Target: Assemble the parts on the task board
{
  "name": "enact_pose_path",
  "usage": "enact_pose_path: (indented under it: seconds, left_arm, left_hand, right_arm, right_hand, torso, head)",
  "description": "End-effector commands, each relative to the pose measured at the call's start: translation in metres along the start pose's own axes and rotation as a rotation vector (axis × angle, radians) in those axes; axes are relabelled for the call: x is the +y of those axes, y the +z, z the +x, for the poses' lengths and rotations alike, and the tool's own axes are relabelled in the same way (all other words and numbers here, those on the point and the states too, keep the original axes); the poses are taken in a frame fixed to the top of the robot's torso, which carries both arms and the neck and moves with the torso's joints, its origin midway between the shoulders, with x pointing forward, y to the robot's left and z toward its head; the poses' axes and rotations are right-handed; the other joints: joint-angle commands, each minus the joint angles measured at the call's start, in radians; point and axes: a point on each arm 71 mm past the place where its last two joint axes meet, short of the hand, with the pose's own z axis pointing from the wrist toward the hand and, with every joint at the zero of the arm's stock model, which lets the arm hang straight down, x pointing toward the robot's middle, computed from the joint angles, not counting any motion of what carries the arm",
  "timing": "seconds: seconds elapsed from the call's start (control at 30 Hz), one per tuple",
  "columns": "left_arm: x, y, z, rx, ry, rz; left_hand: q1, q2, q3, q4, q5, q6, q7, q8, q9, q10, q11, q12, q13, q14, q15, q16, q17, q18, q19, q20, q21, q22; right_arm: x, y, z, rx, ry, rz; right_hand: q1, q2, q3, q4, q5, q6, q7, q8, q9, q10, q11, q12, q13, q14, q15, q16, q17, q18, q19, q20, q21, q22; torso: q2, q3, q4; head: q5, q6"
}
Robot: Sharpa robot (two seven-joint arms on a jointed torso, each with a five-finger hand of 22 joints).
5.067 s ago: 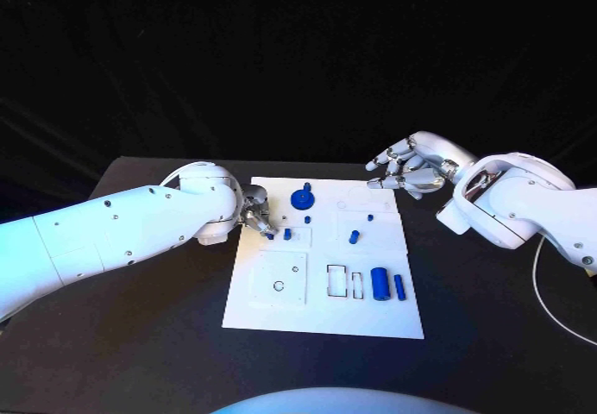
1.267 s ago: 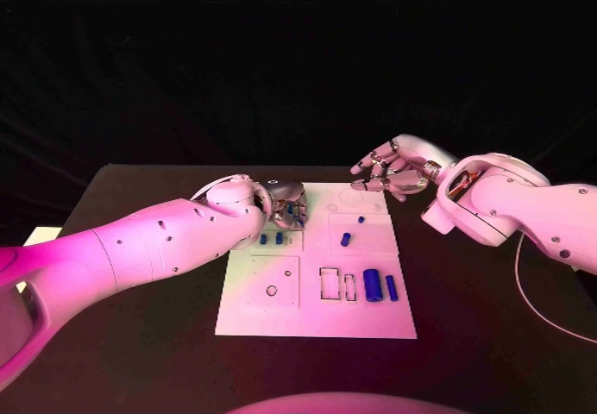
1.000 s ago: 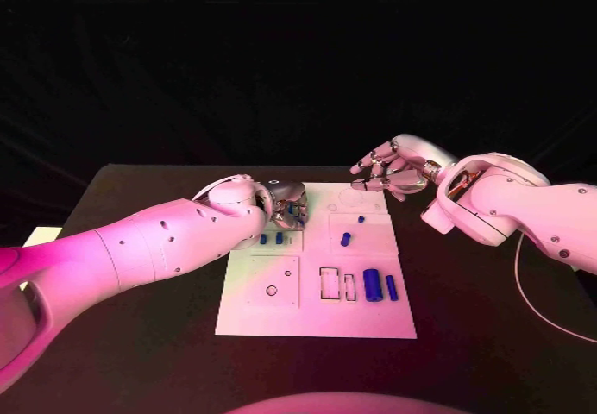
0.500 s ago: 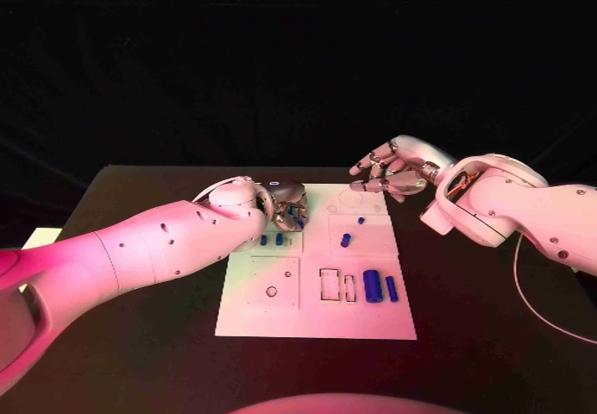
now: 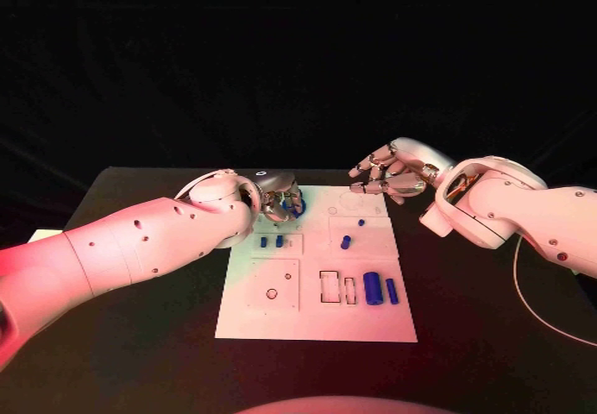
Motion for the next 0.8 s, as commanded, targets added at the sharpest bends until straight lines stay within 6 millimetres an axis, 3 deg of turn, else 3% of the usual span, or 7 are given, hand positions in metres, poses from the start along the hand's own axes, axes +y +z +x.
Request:
enact_pose_path:
  seconds: [0.03,0.27,0.57,0.8]
  left_arm:
    - [0.003,-0.004,-0.006,-0.005,-0.051,-0.01]
    - [0.021,-0.013,-0.01,0.035,-0.073,-0.055]
    - [0.033,-0.018,-0.004,0.076,-0.072,-0.088]
    - [0.038,-0.018,0.001,0.106,-0.068,-0.102]
  left_hand:
    - [-0.015,-0.002,0.007,0.001,0.001,0.007,0.0,-0.004,0.001,0.007,0.0,-0.008,-0.001,0.033,-0.003,-0.002,-0.001,-0.011,0.012,-0.003,0.005,0.001]
    - [-0.024,-0.003,0.009,0.0,0.003,0.006,0.0,-0.008,0.0,0.007,0.0,-0.016,-0.001,0.034,-0.003,0.0,0.002,-0.011,0.011,-0.003,0.004,0.001]
    - [-0.027,-0.004,0.01,0.0,0.003,0.005,0.001,-0.01,0.0,0.007,0.001,-0.018,-0.001,0.034,-0.003,0.0,0.002,-0.011,0.01,-0.003,0.002,0.001]
    - [-0.03,-0.004,0.011,0.0,0.003,0.005,0.001,-0.011,-0.001,0.006,0.001,-0.02,-0.001,0.033,-0.003,0.0,0.0,-0.01,0.009,-0.003,0.0,-0.001]
  right_arm:
    - [0.0,0.0,0.0,0.002,0.003,-0.008]
    - [0.0,-0.001,0.0,0.003,0.003,-0.004]
    - [0.0,0.0,0.001,0.006,0.004,-0.004]
    - [0.0,0.0,0.001,0.006,0.004,-0.003]
  right_hand:
    - [-0.001,0.008,-0.001,0.006,0.004,-0.003,0.0,0.006,-0.001,-0.008,-0.002,0.006,-0.002,0.029,-0.004,-0.004,0.0,0.01,-0.002,-0.003,-0.006,0.0]
    - [-0.001,0.009,-0.001,0.006,0.003,-0.002,0.0,0.007,-0.001,-0.008,-0.002,0.007,-0.002,0.029,-0.004,-0.004,-0.001,0.01,-0.003,-0.003,-0.006,-0.001]
    - [-0.001,0.009,-0.001,0.006,0.003,-0.002,0.0,0.007,-0.001,-0.008,-0.002,0.007,-0.002,0.029,-0.004,-0.004,-0.001,0.01,-0.003,-0.003,-0.006,-0.001]
    - [-0.001,0.009,-0.001,0.006,0.003,-0.002,0.0,0.007,-0.001,-0.008,-0.002,0.007,-0.002,0.029,-0.004,-0.004,-0.001,0.01,-0.003,-0.003,-0.006,-0.001]
  torso:
    - [-0.001,-0.0002,0.0025]
    - [0.0,-0.0016,0.0051]
    - [0.001,-0.0003,0.0003]
    - [0.0,0.0001,0.0009]
  head:
    - [0.002,0.001]
    - [0.006,0.003]
    - [0.012,0.0]
    - [0.016,-0.001]
